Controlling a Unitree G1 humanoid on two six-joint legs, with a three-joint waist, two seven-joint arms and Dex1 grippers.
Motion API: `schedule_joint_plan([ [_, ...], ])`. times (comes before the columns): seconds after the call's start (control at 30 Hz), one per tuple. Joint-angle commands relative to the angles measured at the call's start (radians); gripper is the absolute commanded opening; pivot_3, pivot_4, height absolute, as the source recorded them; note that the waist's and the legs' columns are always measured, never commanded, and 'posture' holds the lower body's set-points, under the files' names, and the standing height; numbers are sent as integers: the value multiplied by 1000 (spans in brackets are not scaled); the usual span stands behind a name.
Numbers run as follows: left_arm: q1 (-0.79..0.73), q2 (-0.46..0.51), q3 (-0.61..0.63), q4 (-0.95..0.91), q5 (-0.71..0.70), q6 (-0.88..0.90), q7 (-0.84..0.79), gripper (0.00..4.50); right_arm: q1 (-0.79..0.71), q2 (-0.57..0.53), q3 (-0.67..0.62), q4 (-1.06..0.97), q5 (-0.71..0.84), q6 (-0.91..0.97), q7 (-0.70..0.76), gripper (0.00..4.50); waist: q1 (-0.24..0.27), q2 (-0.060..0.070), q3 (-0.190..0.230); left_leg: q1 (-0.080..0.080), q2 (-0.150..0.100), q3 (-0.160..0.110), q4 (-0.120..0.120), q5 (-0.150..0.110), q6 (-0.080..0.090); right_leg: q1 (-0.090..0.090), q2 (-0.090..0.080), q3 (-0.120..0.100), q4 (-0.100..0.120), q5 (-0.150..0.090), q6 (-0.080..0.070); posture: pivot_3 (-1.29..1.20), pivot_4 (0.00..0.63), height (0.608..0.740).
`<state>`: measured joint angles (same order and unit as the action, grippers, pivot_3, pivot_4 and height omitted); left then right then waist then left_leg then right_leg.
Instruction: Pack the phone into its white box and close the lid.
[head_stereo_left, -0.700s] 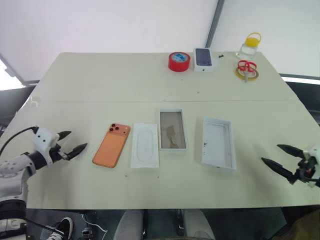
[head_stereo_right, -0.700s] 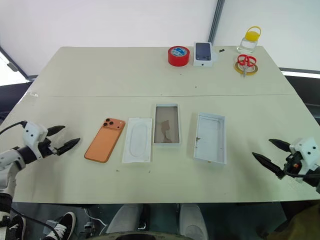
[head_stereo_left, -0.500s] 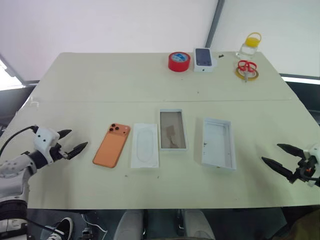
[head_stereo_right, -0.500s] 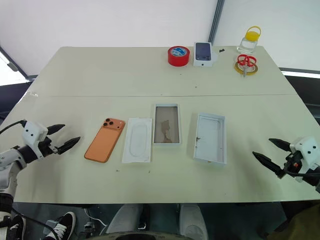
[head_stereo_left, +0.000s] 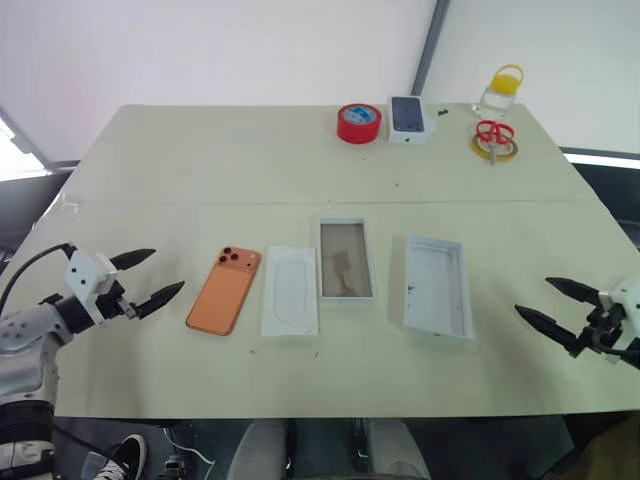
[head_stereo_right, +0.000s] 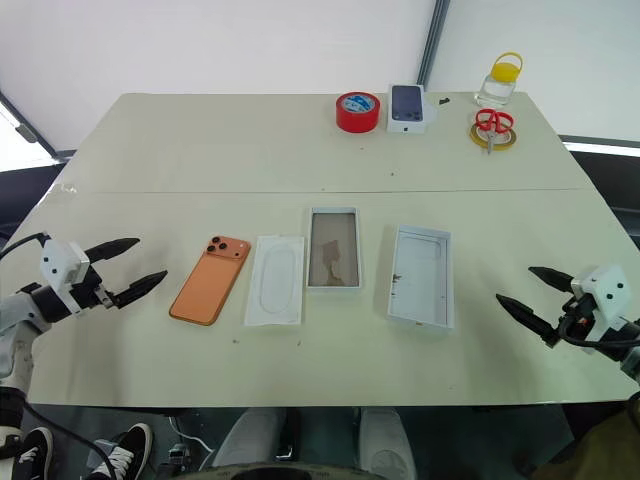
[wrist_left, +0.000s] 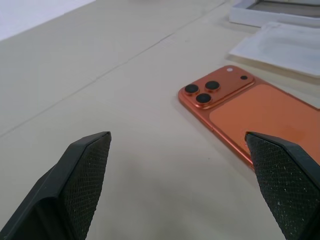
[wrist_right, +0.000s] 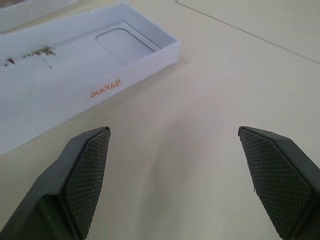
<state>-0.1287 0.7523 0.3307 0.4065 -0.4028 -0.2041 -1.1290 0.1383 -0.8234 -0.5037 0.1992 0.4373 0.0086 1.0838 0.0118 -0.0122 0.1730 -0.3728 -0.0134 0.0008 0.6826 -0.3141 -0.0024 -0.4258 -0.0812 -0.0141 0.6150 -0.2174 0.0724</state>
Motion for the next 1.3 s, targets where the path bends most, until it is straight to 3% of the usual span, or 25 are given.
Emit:
schedule_joint_plan([
  [0.03, -18, 18, 19, -56, -51, 91, -2, 4500, -13, -1, -3, -66, 27, 19, -5, 4287, 0, 0, 0, 0, 0, 0, 0, 0, 0, 0, 0, 0, 0, 0, 0, 0, 150, 739],
  [0.27, 19, 27, -27, -237, -45, 266, 35, 4500, -29, -9, 21, -115, 66, 109, 18, 4287, 0, 0, 0, 0, 0, 0, 0, 0, 0, 0, 0, 0, 0, 1, 3, 0, 150, 739],
  [0.5, 40, 74, -103, -490, -35, 605, 151, 4500, -70, 1, 100, -306, 100, 222, -10, 4287, -2, 0, 0, 0, 1, -1, 0, 0, 0, 0, 2, 0, 0, 1, 2, 0, 150, 739],
  [0.63, -35, 2, -112, -586, -114, 831, 293, 4500, -114, 36, 198, -389, 73, 233, -42, 4287, 2, 0, 0, 0, 1, -1, 0, 0, 0, 0, 3, 0, 0, 1, 3, 0, 150, 739],
  [0.73, -127, -138, -82, -635, -248, 1191, 518, 4500, -169, 70, 261, -461, 74, 262, -88, 4287, 1, 0, 0, 0, -1, -2, 1, 0, 0, 1, 3, -1, 1, 2, 4, 0, 150, 739],
  [0.93, -195, -324, -79, -748, -372, 1547, 721, 4500, -157, 92, 345, -523, 30, 252, -109, 4287, -1, -3, 1, -1, -4, -4, 1, 0, 0, 1, 2, 0, 1, 4, 8, 0, 150, 739],
  [1.07, -222, -345, -63, -748, -381, 1670, 769, 4500, -179, 93, 357, -566, 47, 270, -119, 4287, -3, -3, 1, 0, -6, -5, 1, 0, 0, 1, 2, 0, 2, 4, 8, 0, 150, 739],
  [1.3, -270, -325, -142, -730, -410, 1816, 801, 4500, -195, 96, 378, -513, 14, 235, -108, 4287, -3, -3, 0, 1, -6, -5, 1, 1, -1, 2, 3, 0, 2, 3, 7, 0, 150, 739],
])
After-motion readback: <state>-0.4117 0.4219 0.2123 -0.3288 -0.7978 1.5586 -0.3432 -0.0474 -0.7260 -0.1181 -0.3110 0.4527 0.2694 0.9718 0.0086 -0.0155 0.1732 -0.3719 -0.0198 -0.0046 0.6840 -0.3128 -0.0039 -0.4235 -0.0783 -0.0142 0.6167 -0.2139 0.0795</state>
